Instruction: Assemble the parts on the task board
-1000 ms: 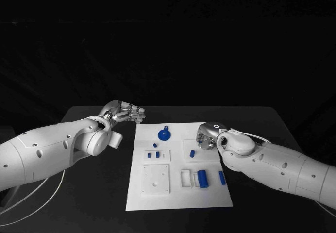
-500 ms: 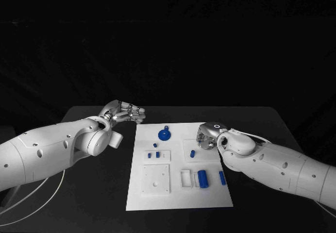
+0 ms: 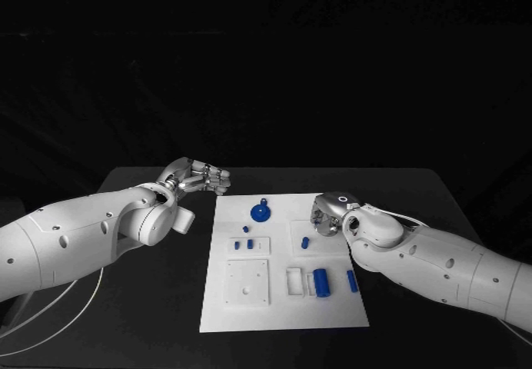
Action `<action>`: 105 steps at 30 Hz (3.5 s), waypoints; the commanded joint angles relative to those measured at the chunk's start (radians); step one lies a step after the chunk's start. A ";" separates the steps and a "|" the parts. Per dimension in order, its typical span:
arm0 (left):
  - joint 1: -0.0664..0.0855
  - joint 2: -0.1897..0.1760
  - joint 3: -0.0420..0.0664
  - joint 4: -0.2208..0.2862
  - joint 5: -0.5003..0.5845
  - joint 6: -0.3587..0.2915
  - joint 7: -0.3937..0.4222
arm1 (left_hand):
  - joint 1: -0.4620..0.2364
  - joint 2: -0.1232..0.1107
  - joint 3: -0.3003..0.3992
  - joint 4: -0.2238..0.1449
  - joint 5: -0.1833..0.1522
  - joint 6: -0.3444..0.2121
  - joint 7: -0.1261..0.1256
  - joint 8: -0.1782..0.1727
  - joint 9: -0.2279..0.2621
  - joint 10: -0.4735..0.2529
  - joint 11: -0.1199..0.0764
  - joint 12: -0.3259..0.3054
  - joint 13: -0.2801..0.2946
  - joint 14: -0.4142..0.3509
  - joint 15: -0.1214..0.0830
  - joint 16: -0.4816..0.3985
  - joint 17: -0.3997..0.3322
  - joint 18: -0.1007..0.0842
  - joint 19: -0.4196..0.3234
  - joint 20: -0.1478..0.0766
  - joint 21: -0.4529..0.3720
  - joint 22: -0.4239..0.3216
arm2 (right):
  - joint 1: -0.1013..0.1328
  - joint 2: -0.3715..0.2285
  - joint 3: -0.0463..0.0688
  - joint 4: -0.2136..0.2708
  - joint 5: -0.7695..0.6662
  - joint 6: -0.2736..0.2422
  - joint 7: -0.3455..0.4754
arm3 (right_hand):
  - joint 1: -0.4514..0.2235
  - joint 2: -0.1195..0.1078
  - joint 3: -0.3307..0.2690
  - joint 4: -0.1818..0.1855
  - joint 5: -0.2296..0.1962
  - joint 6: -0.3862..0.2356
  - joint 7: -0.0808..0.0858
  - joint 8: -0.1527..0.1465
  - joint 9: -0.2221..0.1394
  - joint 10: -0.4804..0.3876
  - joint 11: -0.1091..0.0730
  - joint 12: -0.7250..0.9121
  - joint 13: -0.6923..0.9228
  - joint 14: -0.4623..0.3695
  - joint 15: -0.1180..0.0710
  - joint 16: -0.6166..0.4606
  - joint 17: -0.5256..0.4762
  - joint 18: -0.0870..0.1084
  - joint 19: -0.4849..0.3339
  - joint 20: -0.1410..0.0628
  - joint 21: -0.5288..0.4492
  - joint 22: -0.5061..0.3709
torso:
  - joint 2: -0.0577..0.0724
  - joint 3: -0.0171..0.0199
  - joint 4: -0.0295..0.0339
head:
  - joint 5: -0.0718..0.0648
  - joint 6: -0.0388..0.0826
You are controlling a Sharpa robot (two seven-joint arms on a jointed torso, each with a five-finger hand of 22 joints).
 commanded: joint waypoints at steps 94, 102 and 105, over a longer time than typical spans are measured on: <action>0.002 0.060 0.000 -0.045 0.031 0.014 0.011 | -0.002 0.013 -0.009 0.004 -0.004 0.004 -0.003 -0.003 -0.001 0.004 0.001 -0.003 -0.001 0.003 0.003 -0.004 0.001 0.006 0.007 0.000 -0.003 -0.007 | -0.139 0.104 -0.029 0.200 -0.037 -0.079 0.107 | 0.008 0.006 -0.001 0.001 0.003 0.007 0.000 -0.001 0.001 0.023 -0.014 0.003 0.002 0.008 -0.007 -0.015 -0.001 0.010 0.039 -0.007 0.052 0.019 | -0.005 0.0002 -0.0006 | 0.147 -0.049; 0.002 0.058 0.000 -0.044 0.031 0.015 0.009 | 0.001 0.014 -0.012 0.004 -0.004 0.004 -0.003 -0.003 -0.001 0.004 0.001 -0.003 -0.001 0.002 0.003 -0.004 0.001 0.005 0.006 0.000 -0.002 -0.008 | -0.140 0.103 -0.031 0.197 -0.039 -0.076 0.105 | 0.008 0.006 -0.001 0.001 0.003 0.007 0.000 -0.001 0.001 0.023 -0.014 0.003 0.002 0.008 -0.007 -0.015 -0.001 0.010 0.039 -0.007 0.052 0.019 | -0.005 0.0001 -0.0011 | 0.143 -0.051; 0.002 0.058 0.000 -0.044 0.031 0.016 0.009 | 0.001 0.014 -0.012 0.004 -0.004 0.004 -0.003 -0.003 -0.001 0.004 0.001 -0.003 -0.001 0.002 0.003 -0.004 0.001 0.005 0.006 0.000 -0.002 -0.008 | -0.140 0.103 -0.032 0.196 -0.040 -0.075 0.105 | 0.008 0.006 -0.001 0.001 0.003 0.007 0.000 -0.001 0.001 0.023 -0.014 0.003 0.002 0.008 -0.007 -0.015 -0.001 0.010 0.039 -0.007 0.052 0.019 | -0.005 0.0001 -0.0011 | 0.143 -0.051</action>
